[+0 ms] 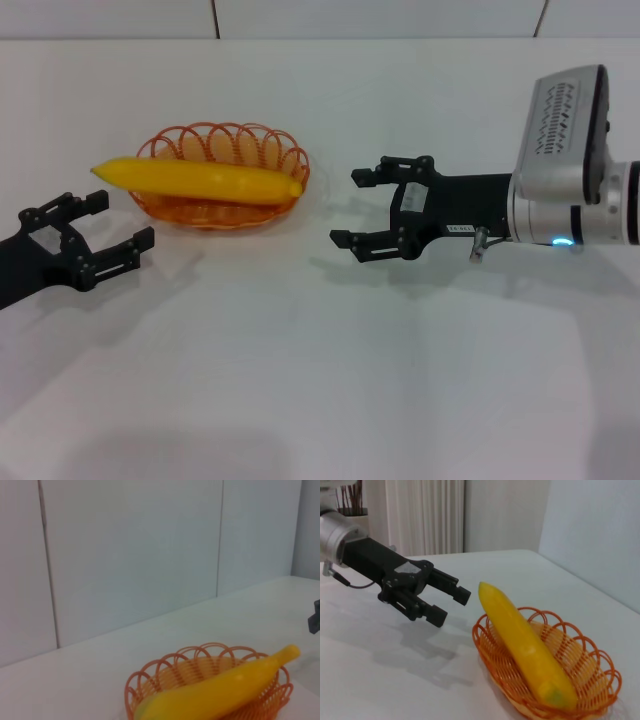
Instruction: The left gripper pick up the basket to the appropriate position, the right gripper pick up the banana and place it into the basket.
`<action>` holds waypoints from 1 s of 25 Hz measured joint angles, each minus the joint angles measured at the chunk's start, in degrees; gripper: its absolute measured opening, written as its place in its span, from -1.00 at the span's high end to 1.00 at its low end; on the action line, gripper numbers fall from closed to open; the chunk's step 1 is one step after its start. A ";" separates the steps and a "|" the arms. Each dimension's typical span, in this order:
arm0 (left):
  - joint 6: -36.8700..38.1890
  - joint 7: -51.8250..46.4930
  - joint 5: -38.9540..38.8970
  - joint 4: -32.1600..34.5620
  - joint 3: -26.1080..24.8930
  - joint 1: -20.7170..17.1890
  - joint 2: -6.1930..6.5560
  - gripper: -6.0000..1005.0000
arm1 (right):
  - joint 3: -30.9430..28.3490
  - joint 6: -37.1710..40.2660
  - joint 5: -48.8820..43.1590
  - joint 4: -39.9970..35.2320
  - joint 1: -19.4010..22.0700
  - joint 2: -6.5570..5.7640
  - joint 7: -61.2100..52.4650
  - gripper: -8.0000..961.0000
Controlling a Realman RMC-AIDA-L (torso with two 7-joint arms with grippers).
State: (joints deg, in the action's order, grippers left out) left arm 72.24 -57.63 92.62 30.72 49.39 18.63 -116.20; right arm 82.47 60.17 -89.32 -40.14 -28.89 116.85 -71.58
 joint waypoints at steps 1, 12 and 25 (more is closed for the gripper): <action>-0.05 0.00 0.00 -0.02 0.00 0.00 0.00 -0.65 | 0.00 -0.01 0.01 0.09 -0.04 0.00 0.01 -0.77; -0.27 -0.02 0.02 -0.15 0.00 -0.25 0.02 -0.65 | -0.03 -0.14 0.14 0.33 -0.08 0.12 0.07 -0.77; -0.16 0.37 0.02 -0.24 0.00 -0.03 -0.01 -0.65 | -0.03 -0.14 0.20 0.41 -0.02 0.19 0.12 -0.77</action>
State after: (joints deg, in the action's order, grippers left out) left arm 72.07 -57.26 92.64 30.48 49.39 18.60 -116.21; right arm 82.44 60.03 -89.11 -39.72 -28.91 117.05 -71.46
